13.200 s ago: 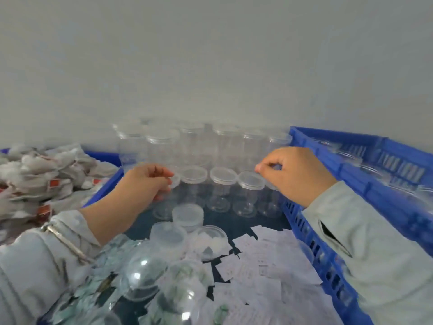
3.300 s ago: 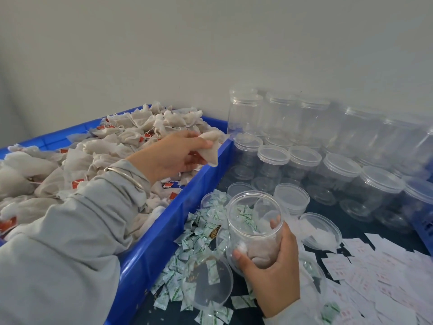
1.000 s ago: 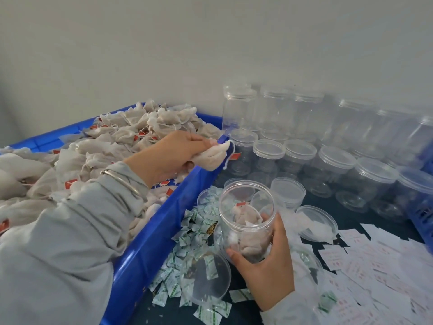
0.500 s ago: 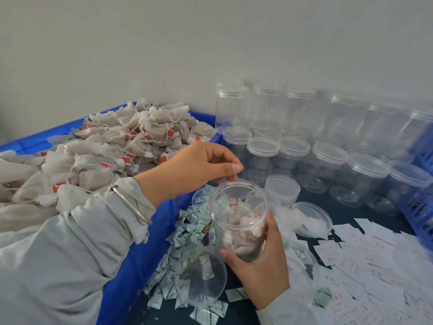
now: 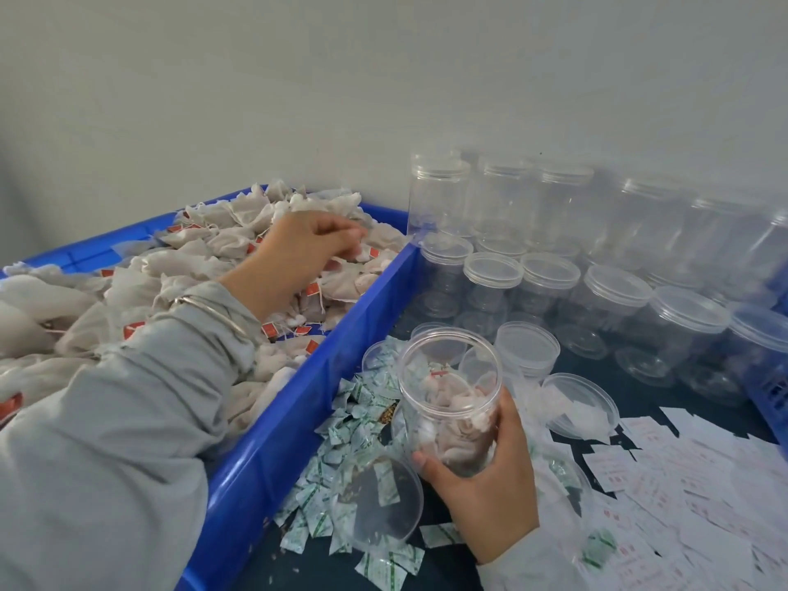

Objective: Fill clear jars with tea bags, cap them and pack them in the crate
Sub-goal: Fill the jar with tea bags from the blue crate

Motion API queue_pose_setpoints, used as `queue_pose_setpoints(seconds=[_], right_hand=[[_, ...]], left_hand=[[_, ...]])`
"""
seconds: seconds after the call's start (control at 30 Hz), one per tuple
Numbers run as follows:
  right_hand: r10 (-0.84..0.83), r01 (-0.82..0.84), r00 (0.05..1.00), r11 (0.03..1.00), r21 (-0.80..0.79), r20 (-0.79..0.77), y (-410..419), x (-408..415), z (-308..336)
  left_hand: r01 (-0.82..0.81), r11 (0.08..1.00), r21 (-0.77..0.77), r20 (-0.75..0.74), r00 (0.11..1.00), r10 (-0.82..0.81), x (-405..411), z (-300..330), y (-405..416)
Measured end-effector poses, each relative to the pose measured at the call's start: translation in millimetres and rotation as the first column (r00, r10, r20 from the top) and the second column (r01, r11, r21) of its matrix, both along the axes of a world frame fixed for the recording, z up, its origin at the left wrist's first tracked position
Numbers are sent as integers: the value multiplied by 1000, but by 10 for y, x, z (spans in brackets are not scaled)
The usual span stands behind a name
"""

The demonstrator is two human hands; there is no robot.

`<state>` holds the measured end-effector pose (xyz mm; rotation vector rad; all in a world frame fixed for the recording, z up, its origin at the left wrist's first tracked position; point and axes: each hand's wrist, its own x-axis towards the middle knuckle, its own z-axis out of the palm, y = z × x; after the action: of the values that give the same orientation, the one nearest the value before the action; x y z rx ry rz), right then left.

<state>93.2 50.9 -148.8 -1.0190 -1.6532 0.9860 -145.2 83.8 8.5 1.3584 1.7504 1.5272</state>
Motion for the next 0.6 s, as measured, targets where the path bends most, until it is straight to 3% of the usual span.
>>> queue_pose_setpoints(seconds=[0.13,0.2,0.3,0.43,0.6], right_hand=[[0,0,1000,1000,-2,-8,7,2,-13],[0,0,1000,1000,-1,1,12,3,-18],[0,0,1000,1000,-1,10,16,1,-24],[-1,1,1000,1000,7,25,17,7,-22],[25,-24,999,1000,-9,40,1,4,-4]], left_hand=[[-196,978,-63,-33,980,195,-356,-97,55],[-252,945,-208,-249,948,197,-428,-203,98],[-244,876,-416,-616,784,-74,-402,-436,162],[-233,765,-600,-737,532,-416,-392,-724,283],[-293,683,-670,-707,533,-465,-423,-824,416]])
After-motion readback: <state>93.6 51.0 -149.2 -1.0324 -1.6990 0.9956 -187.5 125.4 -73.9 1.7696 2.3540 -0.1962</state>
